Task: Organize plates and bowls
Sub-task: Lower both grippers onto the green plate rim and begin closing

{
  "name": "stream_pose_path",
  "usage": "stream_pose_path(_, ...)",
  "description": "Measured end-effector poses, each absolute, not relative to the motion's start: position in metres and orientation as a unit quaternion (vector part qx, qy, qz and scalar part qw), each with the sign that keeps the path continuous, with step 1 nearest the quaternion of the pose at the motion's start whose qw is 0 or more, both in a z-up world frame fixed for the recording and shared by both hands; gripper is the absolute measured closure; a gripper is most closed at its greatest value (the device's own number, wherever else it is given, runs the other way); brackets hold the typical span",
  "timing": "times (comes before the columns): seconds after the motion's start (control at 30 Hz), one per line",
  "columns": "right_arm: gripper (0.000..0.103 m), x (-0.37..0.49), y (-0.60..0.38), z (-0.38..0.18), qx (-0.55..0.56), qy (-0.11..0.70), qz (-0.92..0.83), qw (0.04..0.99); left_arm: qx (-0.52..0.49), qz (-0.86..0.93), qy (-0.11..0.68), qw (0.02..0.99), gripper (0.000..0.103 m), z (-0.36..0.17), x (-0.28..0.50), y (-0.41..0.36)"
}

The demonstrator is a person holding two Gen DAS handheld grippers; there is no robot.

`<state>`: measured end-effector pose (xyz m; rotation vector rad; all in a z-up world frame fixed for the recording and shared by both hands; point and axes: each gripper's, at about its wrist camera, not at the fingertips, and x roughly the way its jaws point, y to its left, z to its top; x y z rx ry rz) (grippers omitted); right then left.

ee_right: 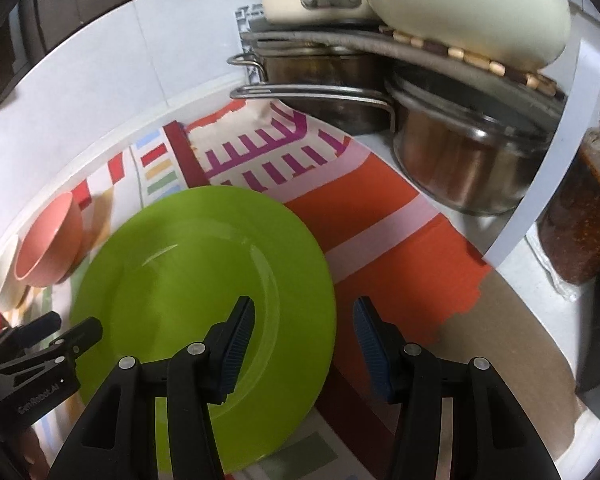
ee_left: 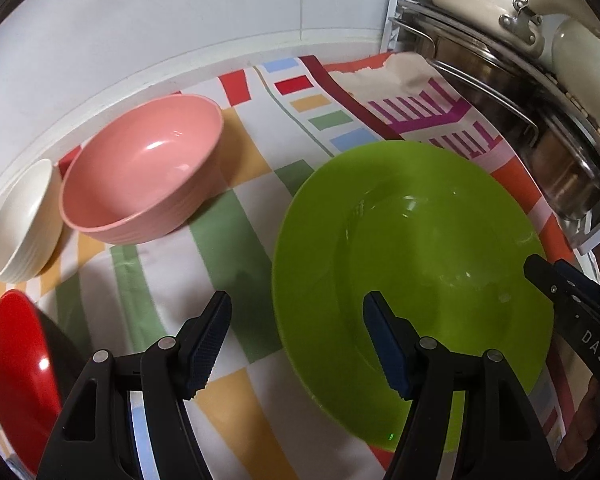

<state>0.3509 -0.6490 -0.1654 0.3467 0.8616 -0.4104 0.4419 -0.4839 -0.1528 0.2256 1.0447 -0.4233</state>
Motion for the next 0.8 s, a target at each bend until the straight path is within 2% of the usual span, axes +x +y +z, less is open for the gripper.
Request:
stream_pose_path(0.33,0.051,0.364,-0.654,-0.178,0.18,0.425,-0.183,0.868,0.098,-0.21,0.502,0.833,0.042,-0.158,0.452,-0.489)
stream_pose_path(0.5,0.058,0.37,-0.654,-0.182,0.179,0.43,-0.18,0.866,0.09,-0.217,0.5,0.833,0.049,-0.158,0.455,-0.488)
stream_pose_path(0.63,0.062,0.371,-0.657,-0.182,0.183,0.427,-0.183,0.866,0.085,-0.231,0.501,0.83,0.06,-0.157,0.454,-0.489)
stream_pose_path(0.8,0.064,0.37,-0.658,-0.182,0.188,0.425,-0.182,0.867,0.086,-0.227,0.5,0.832,0.062,-0.155,0.452,-0.489)
